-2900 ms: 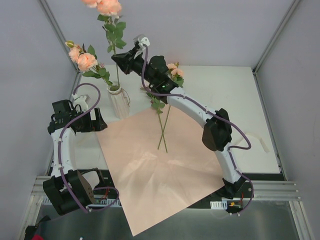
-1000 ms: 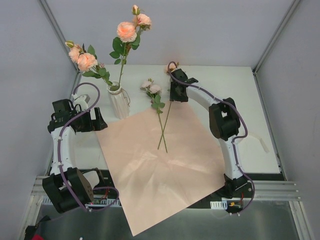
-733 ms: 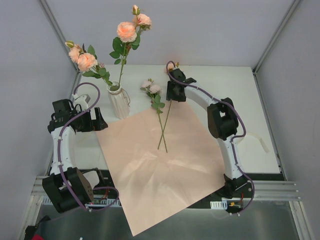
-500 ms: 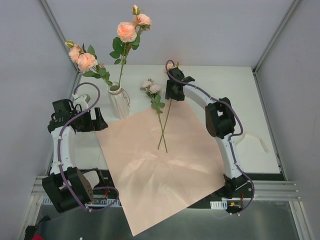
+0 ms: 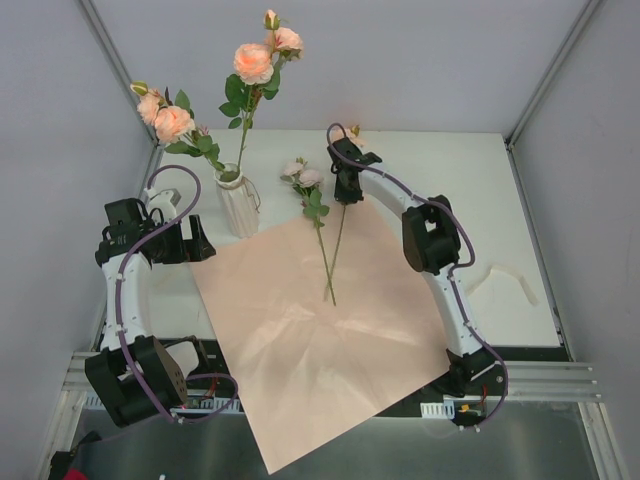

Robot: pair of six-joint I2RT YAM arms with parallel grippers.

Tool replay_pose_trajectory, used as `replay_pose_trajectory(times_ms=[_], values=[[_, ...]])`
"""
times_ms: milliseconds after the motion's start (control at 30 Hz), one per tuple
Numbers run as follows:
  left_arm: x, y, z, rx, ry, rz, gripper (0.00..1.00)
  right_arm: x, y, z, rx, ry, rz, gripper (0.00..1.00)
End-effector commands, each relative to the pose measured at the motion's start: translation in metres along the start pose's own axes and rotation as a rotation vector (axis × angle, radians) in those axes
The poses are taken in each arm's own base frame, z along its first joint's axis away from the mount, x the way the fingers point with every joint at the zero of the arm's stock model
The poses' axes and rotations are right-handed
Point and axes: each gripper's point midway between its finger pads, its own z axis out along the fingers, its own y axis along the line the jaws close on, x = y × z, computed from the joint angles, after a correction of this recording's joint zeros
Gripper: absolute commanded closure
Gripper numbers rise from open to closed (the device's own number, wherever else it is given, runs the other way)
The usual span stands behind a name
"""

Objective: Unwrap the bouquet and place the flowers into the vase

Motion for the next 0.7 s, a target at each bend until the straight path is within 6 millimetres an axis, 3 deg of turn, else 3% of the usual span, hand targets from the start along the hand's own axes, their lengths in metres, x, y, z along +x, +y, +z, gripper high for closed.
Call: replay_pose_trajectory(times_ms=[0, 33, 200, 300, 333, 400, 433, 500, 533, 567, 600, 633, 667], values=[[-0.004, -0.002, -0.007, -0.006, -0.027, 0.026, 0.01, 0.007, -0.006, -0.005, 0.029, 0.012, 0.009, 0.99], [-0.004, -0.002, -0.007, -0.005, -0.029, 0.027, 0.01, 0.007, -0.006, -0.006, 0.029, 0.001, 0.013, 0.99], [-0.001, -0.001, -0.008, -0.017, -0.029, 0.037, 0.01, -0.028, -0.006, -0.05, -0.022, -0.141, 0.051, 0.99], [-0.001, -0.002, -0.01, -0.019, -0.03, 0.03, 0.01, -0.05, -0.003, -0.096, -0.108, -0.264, 0.07, 0.99], [-0.002, -0.003, -0.01, -0.018, -0.032, 0.026, 0.01, -0.056, -0.006, -0.121, -0.139, -0.303, 0.075, 0.99], [-0.003, -0.003, -0.011, -0.016, -0.032, 0.021, 0.01, -0.064, -0.001, -0.151, -0.198, -0.371, 0.063, 0.99], [-0.004, -0.004, -0.011, -0.015, -0.034, 0.019, 0.01, -0.076, -0.001, -0.189, -0.242, -0.447, 0.071, 0.99], [-0.004, -0.004, -0.012, -0.015, -0.037, 0.019, 0.01, -0.066, 0.005, -0.211, -0.283, -0.521, 0.013, 0.99], [-0.005, -0.005, -0.012, -0.016, -0.039, 0.018, 0.01, -0.07, 0.006, -0.248, -0.325, -0.593, 0.013, 0.99], [-0.006, -0.005, -0.013, -0.016, -0.044, 0.021, 0.01, -0.061, 0.007, -0.25, -0.342, -0.629, -0.009, 0.99], [-0.006, -0.005, -0.013, -0.014, -0.043, 0.018, 0.01, -0.054, 0.021, -0.271, -0.402, -0.675, -0.04, 0.99], [-0.007, -0.006, -0.013, -0.012, -0.044, 0.015, 0.01, -0.055, 0.023, -0.304, -0.451, -0.758, -0.073, 0.99], [-0.007, -0.007, -0.013, -0.007, -0.045, 0.016, 0.01, -0.051, 0.031, -0.317, -0.501, -0.819, -0.091, 0.99]])
